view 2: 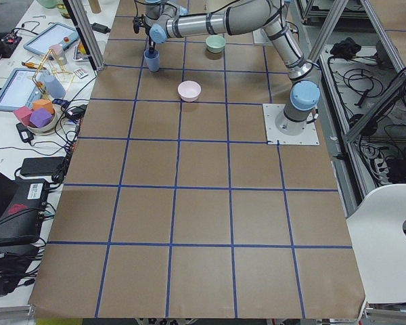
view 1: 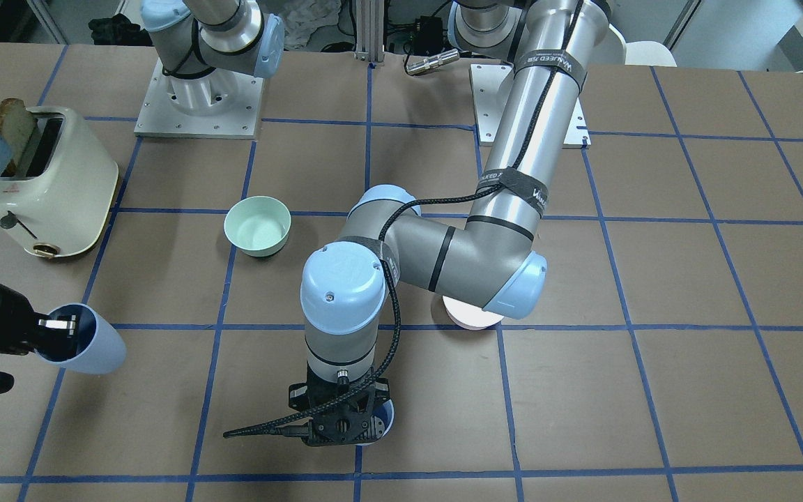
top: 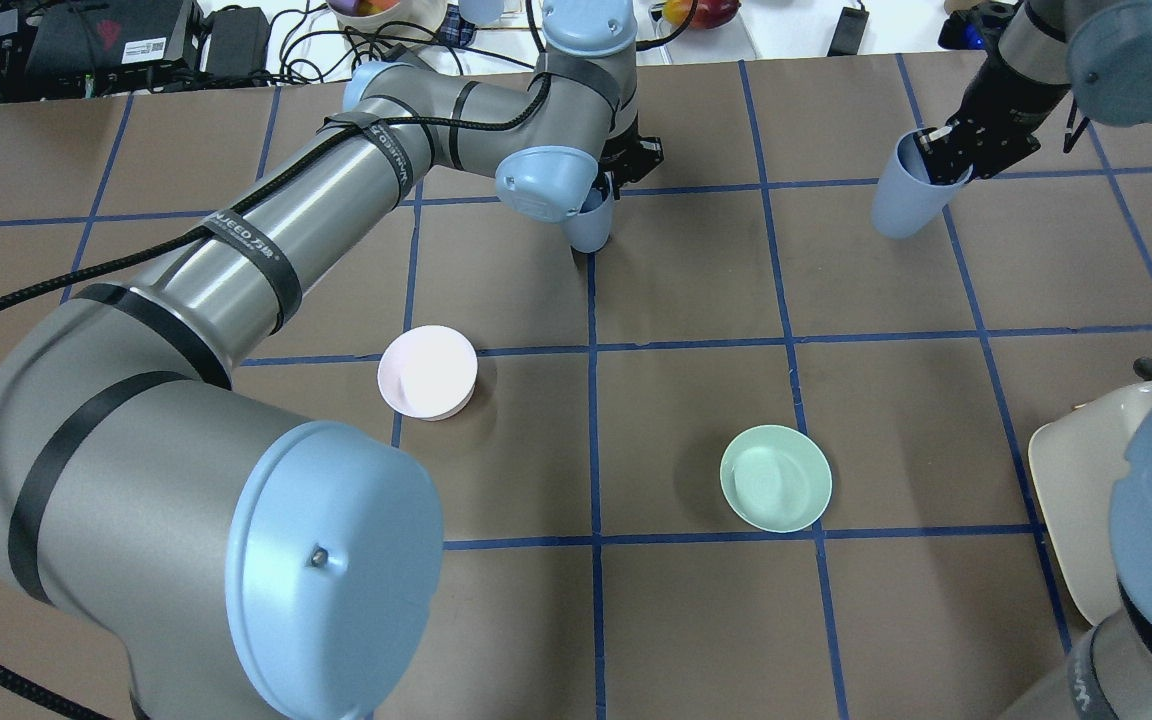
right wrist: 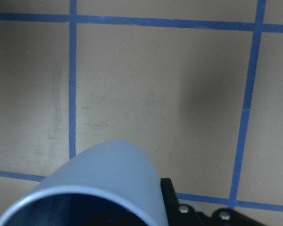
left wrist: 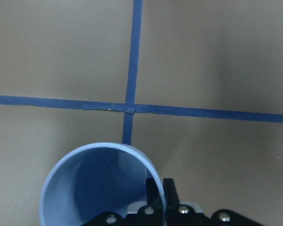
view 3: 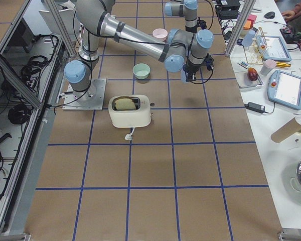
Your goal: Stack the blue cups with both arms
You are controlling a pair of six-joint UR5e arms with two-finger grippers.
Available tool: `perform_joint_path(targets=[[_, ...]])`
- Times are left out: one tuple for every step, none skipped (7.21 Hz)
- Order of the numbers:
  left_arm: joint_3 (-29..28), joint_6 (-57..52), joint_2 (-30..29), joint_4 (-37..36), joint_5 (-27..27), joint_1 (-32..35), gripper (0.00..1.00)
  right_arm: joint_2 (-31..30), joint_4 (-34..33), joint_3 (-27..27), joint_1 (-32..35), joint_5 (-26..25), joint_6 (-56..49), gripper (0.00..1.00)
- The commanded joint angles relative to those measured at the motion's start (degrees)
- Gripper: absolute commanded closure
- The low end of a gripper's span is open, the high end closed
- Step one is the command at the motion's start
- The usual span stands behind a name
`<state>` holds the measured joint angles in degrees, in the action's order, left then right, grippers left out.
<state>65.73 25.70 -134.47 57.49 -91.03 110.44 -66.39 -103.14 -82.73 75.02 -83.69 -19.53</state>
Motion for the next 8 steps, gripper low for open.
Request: perform_joint_path(targets=[[-0.1, -0.1, 1.4, 0.1, 0.5, -0.4, 0.0, -0.4, 0.1, 1.4, 2.0, 0.6, 2.2, 1.0], [-0.2, -0.5, 3.0, 0.7, 1.4, -1.0, 0.0, -0.4, 0.3, 2.2, 2.6, 0.5, 3.9, 1.0], [-0.2, -1.0, 6.1, 3.3, 1.6, -1.2, 0.0, -0.4, 0.5, 2.8, 4.0, 0.4, 5.7, 1.0], [0.2, -3.2, 10.1, 10.2, 1.6, -2.1, 0.0, -0.5, 0.6, 3.4, 6.3, 0.2, 9.1, 1.0], [0.8, -9.3, 14.5, 17.3, 1.6, -3.9, 0.0, -0.5, 0.6, 4.3, 9.3, 0.2, 15.1, 1.0], [1.8, -18.6, 18.2, 22.2, 1.5, -5.5, 0.0, -0.3, 1.0, 5.9, 12.2, 0.1, 21.1, 1.0], [4.4, -22.7, 22.3, 23.6, 1.4, -7.3, 0.0, 0.2, 2.7, 8.0, 14.9, 0.3, 25.9, 1.0], [8.3, -23.8, 27.1, 24.2, 1.4, -9.2, 0.0, 1.7, 3.0, 10.4, 17.5, 0.1, 29.9, 1.0]])
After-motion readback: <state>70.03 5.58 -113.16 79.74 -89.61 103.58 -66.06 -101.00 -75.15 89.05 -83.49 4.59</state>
